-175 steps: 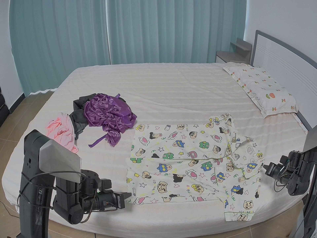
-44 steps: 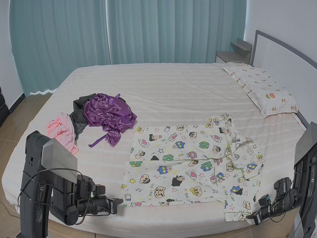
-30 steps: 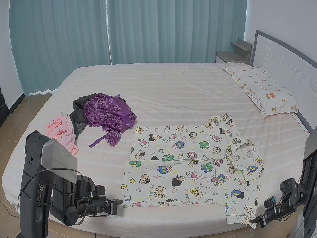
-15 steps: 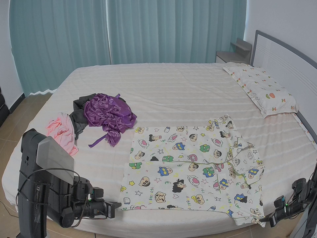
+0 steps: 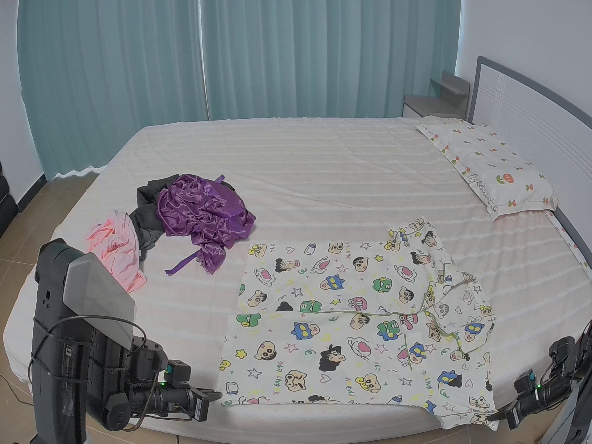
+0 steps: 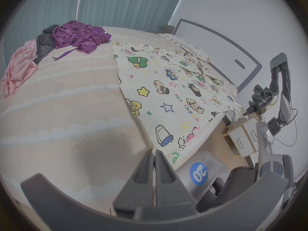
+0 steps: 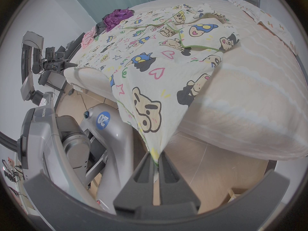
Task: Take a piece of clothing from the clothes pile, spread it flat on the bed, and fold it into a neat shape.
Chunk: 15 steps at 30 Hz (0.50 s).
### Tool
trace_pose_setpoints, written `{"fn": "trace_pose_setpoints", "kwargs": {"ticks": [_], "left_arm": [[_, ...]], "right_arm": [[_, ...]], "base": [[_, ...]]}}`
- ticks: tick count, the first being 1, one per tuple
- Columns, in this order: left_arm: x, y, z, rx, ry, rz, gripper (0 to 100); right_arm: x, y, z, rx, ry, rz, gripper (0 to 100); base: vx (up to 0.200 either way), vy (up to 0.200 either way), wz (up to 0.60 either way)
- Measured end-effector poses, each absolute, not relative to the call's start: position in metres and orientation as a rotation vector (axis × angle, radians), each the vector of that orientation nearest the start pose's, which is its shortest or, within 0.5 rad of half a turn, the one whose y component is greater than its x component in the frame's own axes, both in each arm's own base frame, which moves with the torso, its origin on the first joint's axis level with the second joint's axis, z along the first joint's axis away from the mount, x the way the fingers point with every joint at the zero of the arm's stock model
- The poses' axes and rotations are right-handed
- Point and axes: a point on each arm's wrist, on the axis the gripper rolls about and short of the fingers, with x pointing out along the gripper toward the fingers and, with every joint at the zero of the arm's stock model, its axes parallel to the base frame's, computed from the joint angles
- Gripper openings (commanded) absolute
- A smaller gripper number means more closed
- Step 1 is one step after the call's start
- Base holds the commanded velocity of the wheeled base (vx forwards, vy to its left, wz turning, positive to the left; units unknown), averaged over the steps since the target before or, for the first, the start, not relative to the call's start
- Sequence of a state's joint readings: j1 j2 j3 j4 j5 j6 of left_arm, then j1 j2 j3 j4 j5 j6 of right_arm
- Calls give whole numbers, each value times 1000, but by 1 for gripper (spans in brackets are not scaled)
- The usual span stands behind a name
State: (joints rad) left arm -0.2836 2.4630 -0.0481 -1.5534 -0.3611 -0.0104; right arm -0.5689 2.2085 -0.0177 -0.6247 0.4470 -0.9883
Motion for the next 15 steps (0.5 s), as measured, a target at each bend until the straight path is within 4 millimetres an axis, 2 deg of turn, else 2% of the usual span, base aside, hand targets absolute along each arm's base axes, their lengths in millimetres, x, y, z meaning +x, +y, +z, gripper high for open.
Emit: {"fn": "trace_pose_setpoints", "kwargs": {"ticks": [15], "left_arm": [[200, -69, -60, -14, 898, -623, 0]], "right_arm": [[114, -63, -39, -65, 1244, 600, 0]], "base": [[0, 0, 0]]}}
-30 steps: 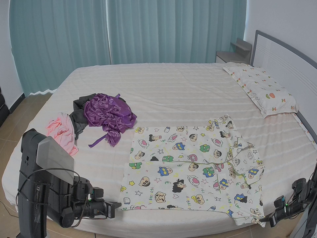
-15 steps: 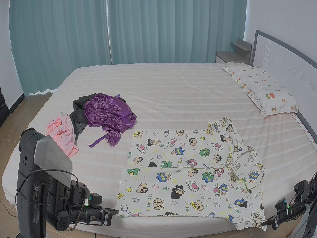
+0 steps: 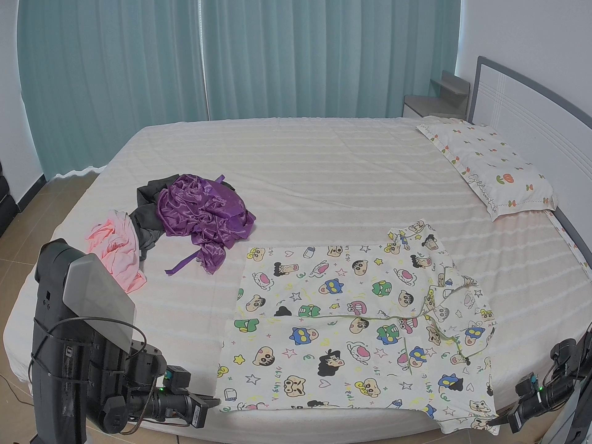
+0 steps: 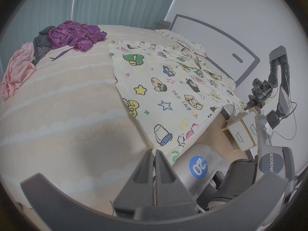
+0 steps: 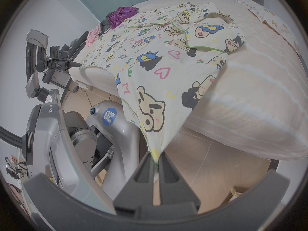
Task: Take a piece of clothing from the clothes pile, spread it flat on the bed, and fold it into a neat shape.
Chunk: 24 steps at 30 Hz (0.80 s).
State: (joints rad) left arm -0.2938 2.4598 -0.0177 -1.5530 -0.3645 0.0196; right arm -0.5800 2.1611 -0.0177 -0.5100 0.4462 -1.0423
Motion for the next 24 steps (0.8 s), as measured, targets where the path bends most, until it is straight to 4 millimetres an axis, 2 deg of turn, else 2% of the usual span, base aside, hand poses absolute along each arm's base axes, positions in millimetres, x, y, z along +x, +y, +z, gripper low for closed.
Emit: {"fn": "trace_pose_setpoints", "kwargs": {"ticks": [8, 24], "left_arm": [[200, -69, -59, -15, 895, -624, 0], [199, -71, -50, -10, 887, -634, 0]], "right_arm": [[105, -60, -33, -79, 1263, 660, 0], [104, -62, -31, -105, 1234, 668, 0]], "base": [[0, 0, 0], [0, 0, 0]]}}
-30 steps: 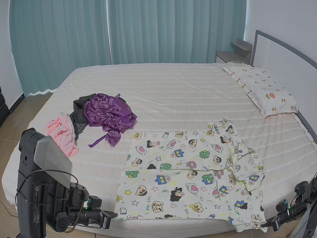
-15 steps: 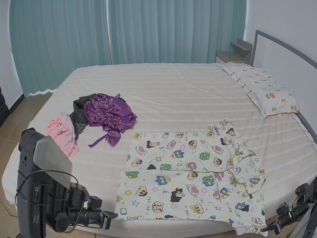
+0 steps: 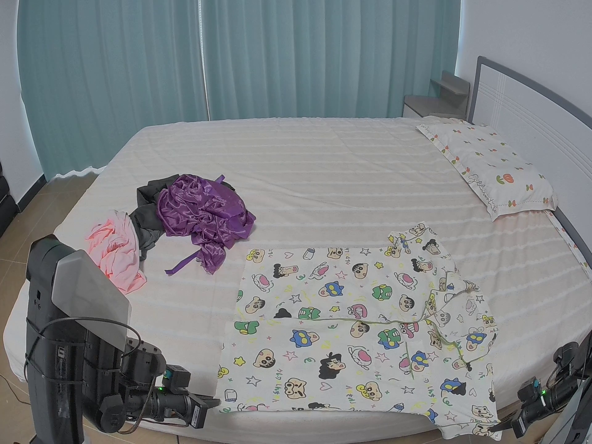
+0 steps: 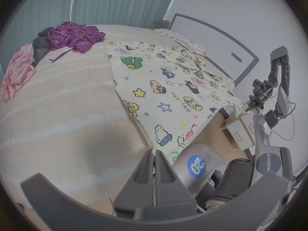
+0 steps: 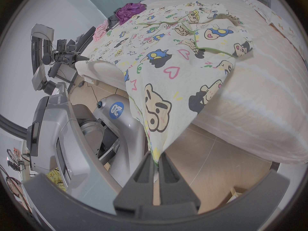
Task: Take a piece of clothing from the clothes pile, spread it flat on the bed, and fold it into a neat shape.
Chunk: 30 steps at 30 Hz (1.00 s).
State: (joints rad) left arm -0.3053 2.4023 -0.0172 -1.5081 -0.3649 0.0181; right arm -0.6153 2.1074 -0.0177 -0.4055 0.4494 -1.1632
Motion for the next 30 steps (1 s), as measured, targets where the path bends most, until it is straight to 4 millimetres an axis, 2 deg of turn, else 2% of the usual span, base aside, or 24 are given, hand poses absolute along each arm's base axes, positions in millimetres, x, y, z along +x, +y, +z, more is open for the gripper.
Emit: {"fn": "trace_pose_setpoints", "kwargs": {"ticks": [11, 18, 24, 30], "left_arm": [[204, -74, -39, -14, 800, -642, 0], [218, -79, -24, -61, 705, -623, 0], [230, -82, -12, -75, 625, -563, 0], [239, -83, -14, -76, 718, -495, 0]], "right_arm": [[108, -62, -19, -167, 1116, 658, 0], [110, -62, -5, -138, 955, 652, 0], [126, -70, 5, -106, 894, 582, 0], [140, -75, 16, -58, 822, 548, 0]], "base": [[0, 0, 0], [0, 0, 0], [0, 0, 0], [0, 0, 0]]}}
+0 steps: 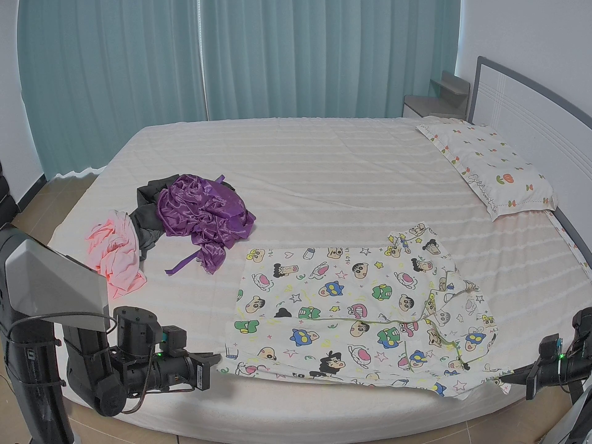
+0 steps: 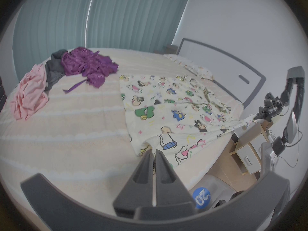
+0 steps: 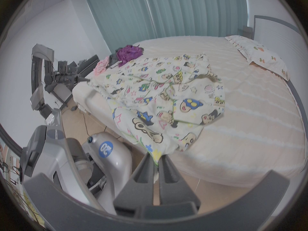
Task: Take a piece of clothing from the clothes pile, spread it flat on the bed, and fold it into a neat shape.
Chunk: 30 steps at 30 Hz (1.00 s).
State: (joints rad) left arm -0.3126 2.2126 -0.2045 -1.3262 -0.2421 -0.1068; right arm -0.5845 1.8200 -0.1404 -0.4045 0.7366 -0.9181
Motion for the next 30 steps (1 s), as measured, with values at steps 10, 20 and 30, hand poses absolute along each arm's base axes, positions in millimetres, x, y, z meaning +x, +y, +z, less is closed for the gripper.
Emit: {"fn": "trace_pose_setpoints", "kwargs": {"ticks": [10, 20, 30], "left_arm": [[280, -101, 8, -154, 785, -402, 0], [313, -118, 34, -188, 780, -332, 0], [338, -128, 31, -183, 786, -294, 0]], "right_arm": [[168, -81, 37, -2, 746, 496, 0], [196, -80, 47, 47, 726, 492, 0], [242, -87, 43, 72, 738, 477, 0]], "base": [[0, 0, 0], [0, 0, 0], [0, 0, 0]]}}
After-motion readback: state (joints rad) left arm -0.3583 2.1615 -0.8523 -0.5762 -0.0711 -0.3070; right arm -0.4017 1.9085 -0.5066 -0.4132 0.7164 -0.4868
